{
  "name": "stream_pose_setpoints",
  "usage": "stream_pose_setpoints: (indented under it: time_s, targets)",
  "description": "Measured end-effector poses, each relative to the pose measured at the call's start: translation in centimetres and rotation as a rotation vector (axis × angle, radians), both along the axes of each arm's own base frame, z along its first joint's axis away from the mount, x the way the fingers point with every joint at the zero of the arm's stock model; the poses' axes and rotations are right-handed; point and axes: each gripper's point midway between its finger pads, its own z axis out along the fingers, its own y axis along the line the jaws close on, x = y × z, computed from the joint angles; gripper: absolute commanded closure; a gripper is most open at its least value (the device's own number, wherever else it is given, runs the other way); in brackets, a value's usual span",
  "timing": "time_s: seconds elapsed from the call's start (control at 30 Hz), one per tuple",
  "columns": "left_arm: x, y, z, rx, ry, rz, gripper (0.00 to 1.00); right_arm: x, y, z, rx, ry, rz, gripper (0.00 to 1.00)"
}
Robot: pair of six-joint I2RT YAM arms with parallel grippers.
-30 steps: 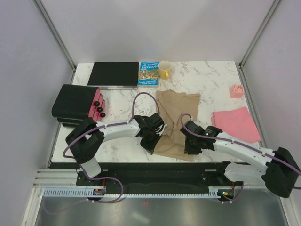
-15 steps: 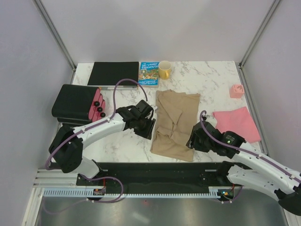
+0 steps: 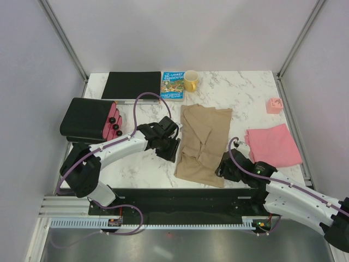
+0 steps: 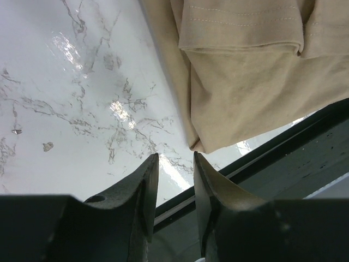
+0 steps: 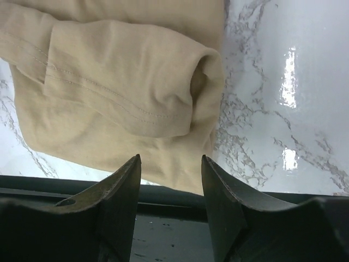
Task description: Fold and stack the t-shirts
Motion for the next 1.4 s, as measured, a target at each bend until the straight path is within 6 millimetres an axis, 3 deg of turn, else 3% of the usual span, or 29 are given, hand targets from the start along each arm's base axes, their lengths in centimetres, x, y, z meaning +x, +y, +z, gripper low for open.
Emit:
stream_pose_setpoints:
  time_s: [0.53, 0.83, 1.07, 1.4]
  targets:
    - [-0.1, 0.3, -0.3, 0.008, 0.008, 0.004, 0.62, 2.4, -0.7, -2.3, -0.076, 0.045, -0.033, 0.44]
    - [0.0, 0.6, -0.7, 0.016, 0.016, 0.01, 0.63, 4.1, 0.4, -0.6, -0.043, 0.007, 0.003, 0.44]
    - [-0.1, 0.7, -1.2, 0.027, 0.028, 0.005, 0.63, 4.4, 0.3, -1.3, -0.05, 0.036, 0.017, 0.44]
    - [0.0, 1.0, -1.4, 0.031, 0.031, 0.003, 0.63, 5.9, 0.8, -0.8, -0.012, 0.014, 0.009, 0.42]
